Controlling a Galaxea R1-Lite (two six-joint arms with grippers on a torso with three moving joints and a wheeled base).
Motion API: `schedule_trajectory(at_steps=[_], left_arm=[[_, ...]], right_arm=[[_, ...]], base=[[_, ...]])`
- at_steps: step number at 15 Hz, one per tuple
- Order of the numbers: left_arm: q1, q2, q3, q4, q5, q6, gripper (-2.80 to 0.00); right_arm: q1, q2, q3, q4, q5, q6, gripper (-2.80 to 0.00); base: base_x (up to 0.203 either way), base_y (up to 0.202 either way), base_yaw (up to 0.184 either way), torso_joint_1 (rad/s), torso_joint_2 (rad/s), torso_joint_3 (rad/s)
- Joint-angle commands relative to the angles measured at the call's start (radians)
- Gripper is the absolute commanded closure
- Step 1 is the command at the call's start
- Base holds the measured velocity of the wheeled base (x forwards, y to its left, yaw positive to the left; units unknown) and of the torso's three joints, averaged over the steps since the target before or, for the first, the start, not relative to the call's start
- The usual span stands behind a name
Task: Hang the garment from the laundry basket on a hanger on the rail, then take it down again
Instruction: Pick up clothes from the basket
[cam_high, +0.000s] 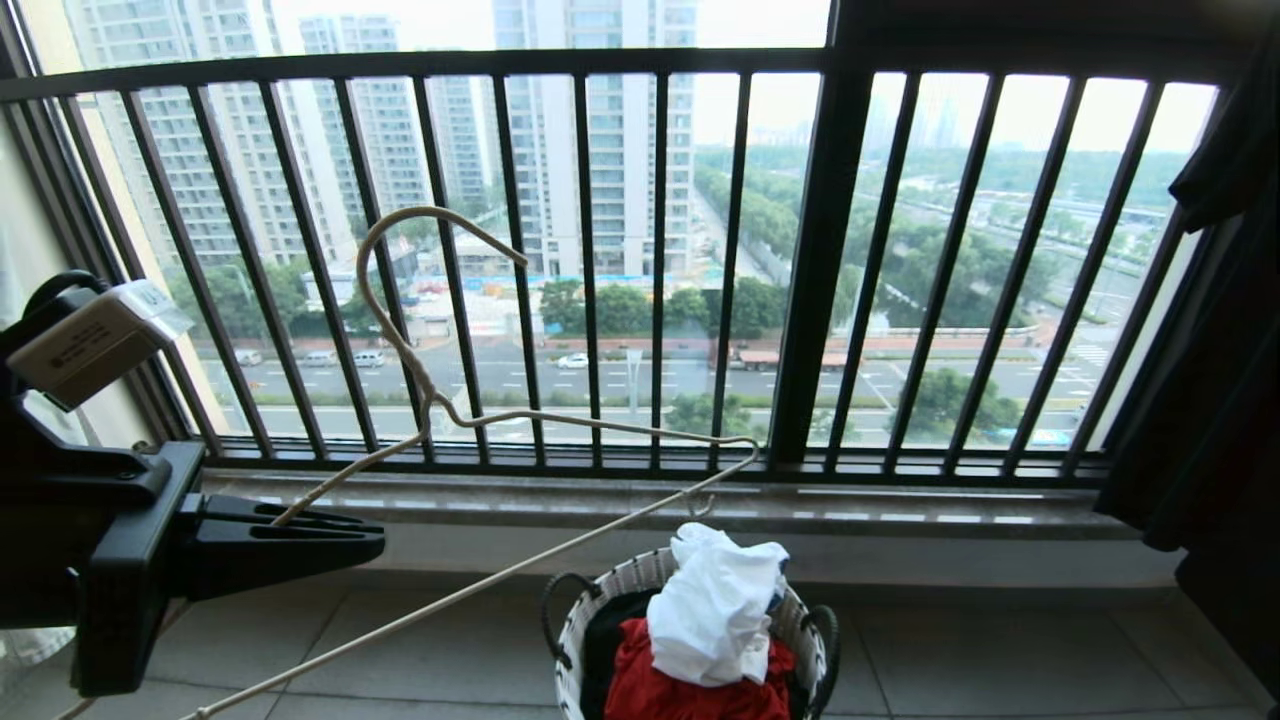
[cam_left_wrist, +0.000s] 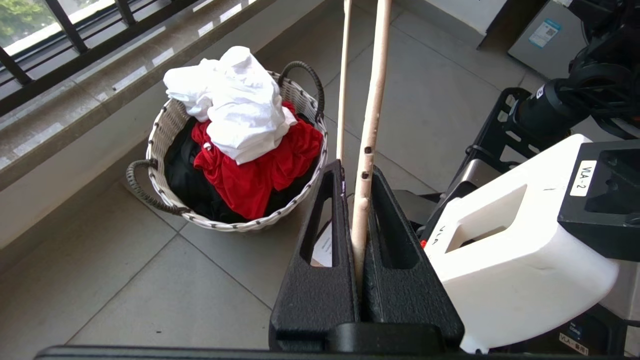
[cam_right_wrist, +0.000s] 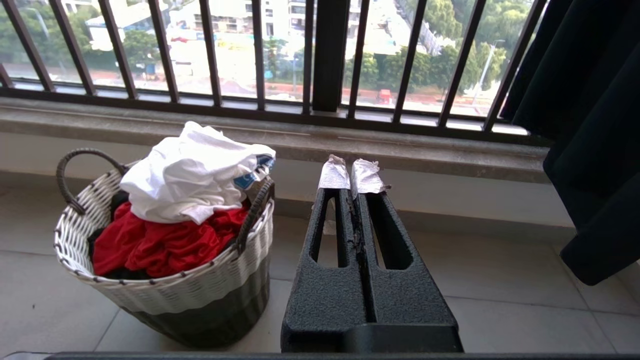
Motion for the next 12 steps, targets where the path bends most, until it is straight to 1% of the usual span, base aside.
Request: schedule_trajectory(at_steps=[1, 4, 12], left_arm=[[-0.001, 0.0, 0.0, 0.003, -0.005, 0.002, 0.0], [0.0, -0.014, -0.004, 0.002, -0.004, 0.002, 0.0], [0.0, -0.023, -0.004, 0.002, -0.004, 0.002, 0.0]], right_arm=[[0.0, 0.001, 0.0, 0.002, 0.0, 0.002, 0.0], [0.0, 0.001, 0.0, 0.002, 0.0, 0.002, 0.0], [0.0, 0.001, 0.0, 0.002, 0.0, 0.002, 0.0]], base=[[0.0, 0.0, 0.0, -0.028, 0.18, 0.124], [0.0, 0.0, 0.0, -0.001, 0.07, 0.048], [0.0, 0.0, 0.0, 0.0, 0.0, 0.0]])
